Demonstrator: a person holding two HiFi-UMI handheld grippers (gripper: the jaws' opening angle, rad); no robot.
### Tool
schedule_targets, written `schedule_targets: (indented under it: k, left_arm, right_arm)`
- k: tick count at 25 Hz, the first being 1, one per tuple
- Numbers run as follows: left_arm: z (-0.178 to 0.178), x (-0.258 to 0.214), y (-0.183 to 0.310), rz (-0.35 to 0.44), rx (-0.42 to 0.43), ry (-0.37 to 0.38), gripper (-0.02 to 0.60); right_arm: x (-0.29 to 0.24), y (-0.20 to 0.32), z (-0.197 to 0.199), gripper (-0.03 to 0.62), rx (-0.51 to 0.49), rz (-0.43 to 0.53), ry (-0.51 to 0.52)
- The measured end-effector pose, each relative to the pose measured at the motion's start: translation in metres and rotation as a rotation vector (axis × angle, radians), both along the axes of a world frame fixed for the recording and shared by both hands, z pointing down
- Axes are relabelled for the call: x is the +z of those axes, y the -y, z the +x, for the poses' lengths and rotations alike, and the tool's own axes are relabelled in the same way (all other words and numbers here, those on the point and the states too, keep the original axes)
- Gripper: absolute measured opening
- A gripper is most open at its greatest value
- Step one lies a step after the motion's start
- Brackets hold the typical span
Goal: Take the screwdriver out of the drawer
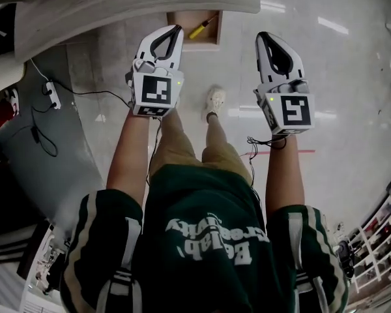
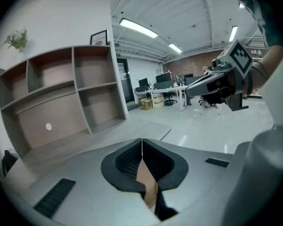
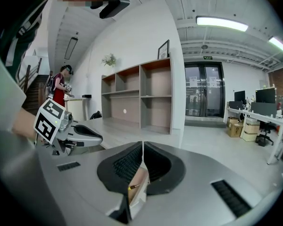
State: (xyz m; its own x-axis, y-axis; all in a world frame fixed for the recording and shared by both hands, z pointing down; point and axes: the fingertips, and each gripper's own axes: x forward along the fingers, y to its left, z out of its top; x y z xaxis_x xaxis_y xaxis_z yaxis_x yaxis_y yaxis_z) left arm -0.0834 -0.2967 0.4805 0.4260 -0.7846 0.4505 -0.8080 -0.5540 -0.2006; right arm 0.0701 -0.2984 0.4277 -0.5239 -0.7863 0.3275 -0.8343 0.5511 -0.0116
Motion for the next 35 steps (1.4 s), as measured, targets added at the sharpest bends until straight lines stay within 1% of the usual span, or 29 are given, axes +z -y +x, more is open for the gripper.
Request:
schedule_targets:
  k: [3, 5, 9, 14, 15, 16, 18, 20, 26, 31, 35]
  left_arm:
    - [0.006, 0.032, 0.007, -0.036, 0.027, 0.014, 0.017]
    - [0.013, 0.049, 0.009, -0.053, 0.048, 0.037, 0.017]
    - [0.024, 0.084, 0.010, -0.093, 0.083, 0.060, 0.018]
    - [0.027, 0.136, 0.019, -0.139, 0.106, 0.076, 0.025]
    - [0.028, 0.144, 0.021, -0.148, 0.107, 0.080, 0.066]
    - [0.030, 0.153, 0.023, -0.157, 0.109, 0.086, 0.088]
    - [0.034, 0.168, 0.025, -0.174, 0.115, 0.102, 0.094]
    - [0.039, 0.180, 0.026, -0.189, 0.120, 0.107, 0.114]
    - [0.050, 0.220, 0.030, -0.232, 0.140, 0.149, 0.133]
    - [0.064, 0.245, 0.035, -0.275, 0.136, 0.124, 0.149]
    - [0.066, 0.269, 0.039, -0.298, 0.116, 0.152, 0.149]
  right_arm:
    - [0.025, 0.005, 0.003, 0.035, 0.036, -0.028, 0.010]
    - [0.038, 0.006, 0.004, 0.035, 0.051, -0.036, 0.024]
    - [0.070, 0.006, 0.001, 0.035, 0.060, -0.055, 0.021]
    - [0.113, 0.014, -0.006, 0.035, 0.071, -0.074, 0.031]
    - [0.117, 0.015, -0.006, 0.035, 0.073, -0.075, 0.036]
    - [0.122, 0.016, -0.006, 0.035, 0.075, -0.077, 0.040]
    - [0.129, 0.017, -0.004, 0.035, 0.082, -0.082, 0.044]
    - [0.134, 0.017, -0.001, 0.035, 0.092, -0.087, 0.044]
    - [0.158, 0.017, 0.010, 0.035, 0.125, -0.107, 0.060]
    - [0.173, 0.017, 0.018, 0.035, 0.138, -0.114, 0.057]
    - [0.181, 0.013, 0.022, 0.035, 0.155, -0.123, 0.070]
